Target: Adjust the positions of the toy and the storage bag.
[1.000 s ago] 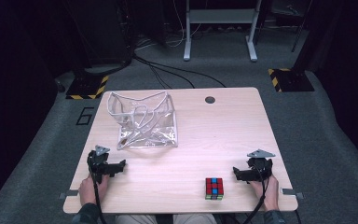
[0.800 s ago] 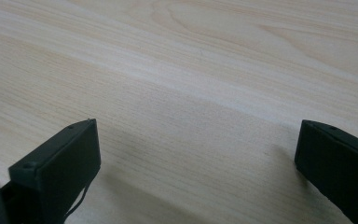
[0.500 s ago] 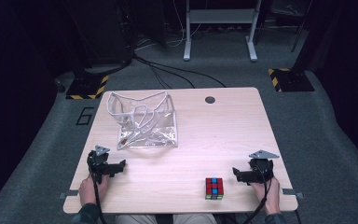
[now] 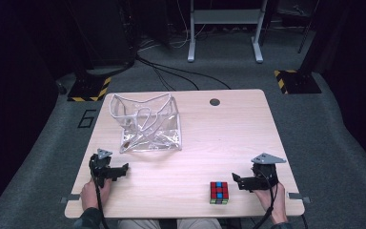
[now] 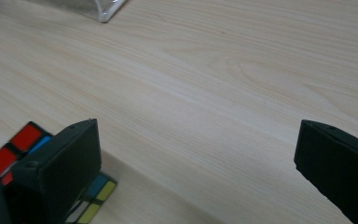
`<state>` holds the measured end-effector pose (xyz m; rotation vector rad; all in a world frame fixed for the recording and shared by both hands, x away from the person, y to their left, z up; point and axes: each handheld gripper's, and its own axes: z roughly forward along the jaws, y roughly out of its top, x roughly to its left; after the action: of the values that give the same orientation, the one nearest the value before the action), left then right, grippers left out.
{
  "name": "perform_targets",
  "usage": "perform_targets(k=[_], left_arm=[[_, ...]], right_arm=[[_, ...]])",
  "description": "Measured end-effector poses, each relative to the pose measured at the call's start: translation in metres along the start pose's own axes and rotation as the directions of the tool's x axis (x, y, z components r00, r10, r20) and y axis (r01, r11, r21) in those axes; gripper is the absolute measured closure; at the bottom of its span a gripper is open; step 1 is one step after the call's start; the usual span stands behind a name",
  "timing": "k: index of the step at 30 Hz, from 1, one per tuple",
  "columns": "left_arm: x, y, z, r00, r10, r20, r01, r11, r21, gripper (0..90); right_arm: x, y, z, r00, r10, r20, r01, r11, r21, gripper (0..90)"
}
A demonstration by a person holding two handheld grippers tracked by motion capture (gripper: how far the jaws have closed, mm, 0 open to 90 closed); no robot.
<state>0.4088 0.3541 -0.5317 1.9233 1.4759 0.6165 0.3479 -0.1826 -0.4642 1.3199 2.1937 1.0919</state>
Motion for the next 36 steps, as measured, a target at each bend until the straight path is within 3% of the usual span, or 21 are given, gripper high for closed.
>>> perform_targets(k=[7,11,17,18,26,36], left_arm=[[0.001,0.0,0.0,1.0,0.008,0.001,-0.008,0.9999,0.006,0.4],[0.0,0.0,0.0,1.0,0.008,0.001,-0.008,1.0,0.006,0.4],[0.001,0.0,0.0,1.0,0.008,0.001,-0.008,1.0,0.006,0.4],[0.001,0.0,0.0,1.0,0.008,0.001,-0.008,1.0,0.006,0.4],[0.001,0.0,0.0,1.0,0.008,0.001,-0.008,0.9999,0.006,0.4],[0.0,0.0,0.0,1.0,0.008,0.001,-0.008,1.0,0.006,0.4]], right_arm=[[0.027,0.003,0.0,0.9955,-0.052,-0.08,0.053,0.999,0.014,0.0],[0.035,0.003,0.002,0.9927,-0.061,-0.104,0.063,0.998,0.015,0.0],[0.051,0.0,0.007,0.9836,-0.092,-0.155,0.099,0.994,0.037,0.2],[0.057,-0.001,0.009,0.9792,-0.113,-0.168,0.123,0.991,0.046,0.3],[0.071,-0.008,0.02,0.9659,-0.152,-0.21,0.174,0.981,0.091,1.1],[0.075,-0.015,0.029,0.955,-0.183,-0.234,0.215,0.969,0.12,2.1]])
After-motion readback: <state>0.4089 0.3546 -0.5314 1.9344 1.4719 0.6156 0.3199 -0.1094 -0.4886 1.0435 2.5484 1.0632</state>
